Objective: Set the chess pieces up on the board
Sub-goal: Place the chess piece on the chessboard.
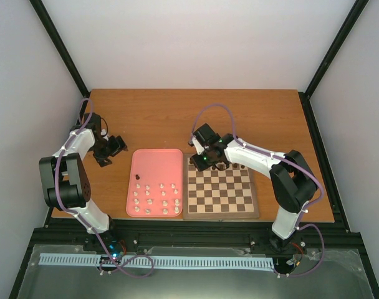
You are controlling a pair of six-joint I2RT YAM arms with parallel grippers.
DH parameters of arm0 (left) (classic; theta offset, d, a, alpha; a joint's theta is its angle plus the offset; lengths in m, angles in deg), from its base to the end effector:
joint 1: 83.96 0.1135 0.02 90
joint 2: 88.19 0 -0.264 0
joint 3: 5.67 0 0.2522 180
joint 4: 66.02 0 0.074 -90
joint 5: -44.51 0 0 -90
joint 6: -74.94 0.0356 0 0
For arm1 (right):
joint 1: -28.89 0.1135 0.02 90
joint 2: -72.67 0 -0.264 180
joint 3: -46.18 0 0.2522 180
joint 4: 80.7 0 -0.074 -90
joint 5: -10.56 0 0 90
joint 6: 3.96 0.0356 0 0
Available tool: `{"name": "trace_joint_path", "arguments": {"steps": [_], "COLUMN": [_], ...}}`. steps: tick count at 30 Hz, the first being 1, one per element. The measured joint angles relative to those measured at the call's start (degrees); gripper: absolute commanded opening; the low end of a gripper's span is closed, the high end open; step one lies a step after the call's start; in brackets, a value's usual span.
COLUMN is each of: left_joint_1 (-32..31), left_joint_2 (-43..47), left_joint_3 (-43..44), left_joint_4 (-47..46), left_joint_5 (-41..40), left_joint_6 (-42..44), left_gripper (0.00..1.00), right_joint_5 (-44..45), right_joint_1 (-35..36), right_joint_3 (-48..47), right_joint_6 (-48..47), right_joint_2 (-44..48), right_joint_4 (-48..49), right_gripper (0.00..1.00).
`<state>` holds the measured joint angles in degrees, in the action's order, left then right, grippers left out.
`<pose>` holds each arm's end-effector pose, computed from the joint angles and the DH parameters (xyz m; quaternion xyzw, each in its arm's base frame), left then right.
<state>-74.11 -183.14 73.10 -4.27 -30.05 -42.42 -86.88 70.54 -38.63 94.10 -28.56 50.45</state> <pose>0.3047 0.0433 0.2003 -0.3010 0.9385 -0.1479 0.0826 0.2652 0.2421 0.2019 -0.2950 0.9292 0.1473 0.1673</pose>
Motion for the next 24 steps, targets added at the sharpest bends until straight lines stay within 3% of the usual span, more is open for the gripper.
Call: {"name": "trace_joint_path", "arguments": {"steps": [24], "left_joint_1": [0.0], "left_joint_2": [1.18], "left_joint_3": [-0.9], "left_joint_4": [-0.02], "left_joint_5": [0.04], "left_joint_6": [0.17], "left_gripper": [1.0], "right_joint_5": [0.79], "right_joint_1": [-0.04], "right_joint_3": [1.79], "right_joint_6": [1.29], "right_joint_2": [-0.2], "right_joint_4": [1.73], "right_gripper": [0.12]}}
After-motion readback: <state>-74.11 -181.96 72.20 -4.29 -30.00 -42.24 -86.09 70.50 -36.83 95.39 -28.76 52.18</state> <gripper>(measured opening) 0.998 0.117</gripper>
